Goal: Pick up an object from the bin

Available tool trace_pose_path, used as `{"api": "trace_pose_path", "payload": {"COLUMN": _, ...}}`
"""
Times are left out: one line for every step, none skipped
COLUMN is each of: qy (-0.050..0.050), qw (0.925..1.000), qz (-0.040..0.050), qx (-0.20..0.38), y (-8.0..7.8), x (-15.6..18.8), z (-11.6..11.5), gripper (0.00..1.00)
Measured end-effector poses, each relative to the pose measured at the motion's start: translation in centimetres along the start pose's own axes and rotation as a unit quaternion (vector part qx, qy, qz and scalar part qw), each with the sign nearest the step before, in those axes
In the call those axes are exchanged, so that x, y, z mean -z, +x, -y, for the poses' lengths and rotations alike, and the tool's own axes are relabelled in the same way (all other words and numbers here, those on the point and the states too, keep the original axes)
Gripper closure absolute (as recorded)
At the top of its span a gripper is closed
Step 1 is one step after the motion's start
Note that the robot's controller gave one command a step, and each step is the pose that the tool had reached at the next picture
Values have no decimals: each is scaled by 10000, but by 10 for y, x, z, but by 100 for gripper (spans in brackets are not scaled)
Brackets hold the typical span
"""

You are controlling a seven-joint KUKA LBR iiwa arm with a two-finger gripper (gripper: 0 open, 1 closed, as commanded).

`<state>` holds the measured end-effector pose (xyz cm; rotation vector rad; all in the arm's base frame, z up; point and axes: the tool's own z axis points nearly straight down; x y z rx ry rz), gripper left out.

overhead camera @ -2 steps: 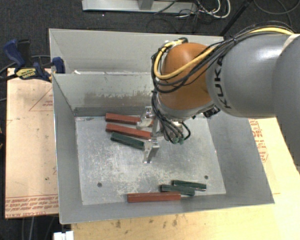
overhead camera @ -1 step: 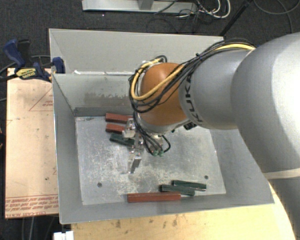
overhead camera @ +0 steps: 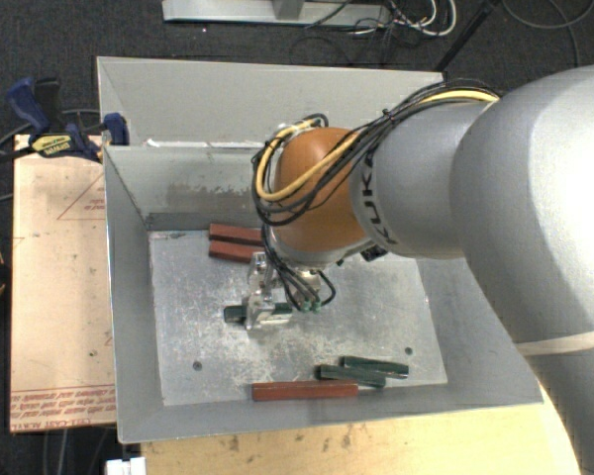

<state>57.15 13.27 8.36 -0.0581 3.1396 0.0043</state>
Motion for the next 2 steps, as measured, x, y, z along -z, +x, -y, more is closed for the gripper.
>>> {"api": "trace_pose_path", "payload": {"qy": -1, "qw": 10000, "qz": 0, "qx": -2, "y": 0, "x": 0, "z": 0, "gripper": 100}}
{"api": "trace_pose_path", "payload": {"qy": 7, "qw": 10000, "qz": 11, "qx": 42, "y": -19, "x": 134, "z": 0, "gripper": 100}}
